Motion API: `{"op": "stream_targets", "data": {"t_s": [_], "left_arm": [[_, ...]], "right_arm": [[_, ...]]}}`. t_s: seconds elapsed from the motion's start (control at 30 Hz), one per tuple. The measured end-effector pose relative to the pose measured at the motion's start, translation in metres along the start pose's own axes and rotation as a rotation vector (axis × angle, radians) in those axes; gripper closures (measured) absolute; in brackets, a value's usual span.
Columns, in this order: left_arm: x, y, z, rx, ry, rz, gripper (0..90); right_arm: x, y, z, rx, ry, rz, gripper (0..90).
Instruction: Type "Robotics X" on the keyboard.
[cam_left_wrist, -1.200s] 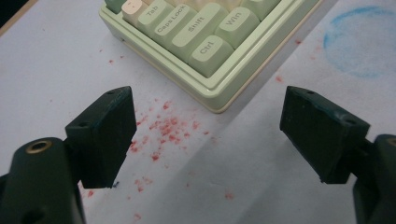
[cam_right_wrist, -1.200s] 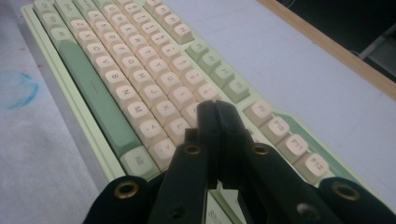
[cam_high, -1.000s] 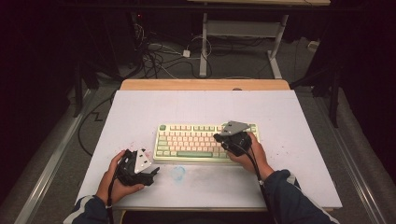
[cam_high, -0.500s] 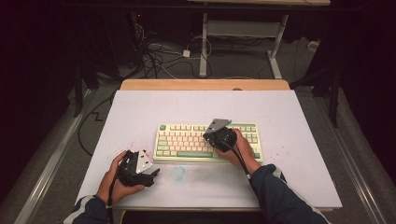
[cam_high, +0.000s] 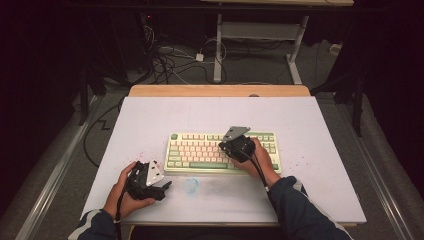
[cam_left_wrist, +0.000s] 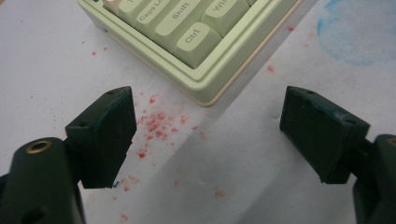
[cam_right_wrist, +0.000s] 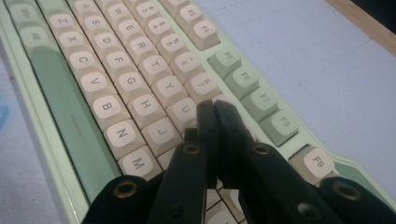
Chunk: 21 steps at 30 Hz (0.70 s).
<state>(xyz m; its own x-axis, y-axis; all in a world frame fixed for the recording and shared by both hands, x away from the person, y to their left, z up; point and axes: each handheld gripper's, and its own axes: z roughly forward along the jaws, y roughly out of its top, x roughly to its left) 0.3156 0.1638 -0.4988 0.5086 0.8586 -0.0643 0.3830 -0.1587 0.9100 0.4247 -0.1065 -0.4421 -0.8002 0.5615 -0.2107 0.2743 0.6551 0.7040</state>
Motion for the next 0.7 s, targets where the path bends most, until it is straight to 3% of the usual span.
{"op": "stream_targets", "data": {"t_s": [0.37, 0.53, 0.7], "left_arm": [[0.003, 0.001, 0.000, -0.005, 0.007, -0.014, 17.9], [0.004, 0.002, 0.000, -0.001, 0.004, -0.026, 17.9], [0.006, 0.002, 0.001, 0.003, 0.011, -0.039, 18.0]], "right_arm": [[-0.004, 0.000, -0.023, -0.098, -0.028, 0.026, 83.7], [-0.006, -0.001, -0.030, -0.128, -0.037, 0.033, 74.5], [-0.007, -0.001, -0.038, -0.169, -0.040, 0.047, 56.7]]}}
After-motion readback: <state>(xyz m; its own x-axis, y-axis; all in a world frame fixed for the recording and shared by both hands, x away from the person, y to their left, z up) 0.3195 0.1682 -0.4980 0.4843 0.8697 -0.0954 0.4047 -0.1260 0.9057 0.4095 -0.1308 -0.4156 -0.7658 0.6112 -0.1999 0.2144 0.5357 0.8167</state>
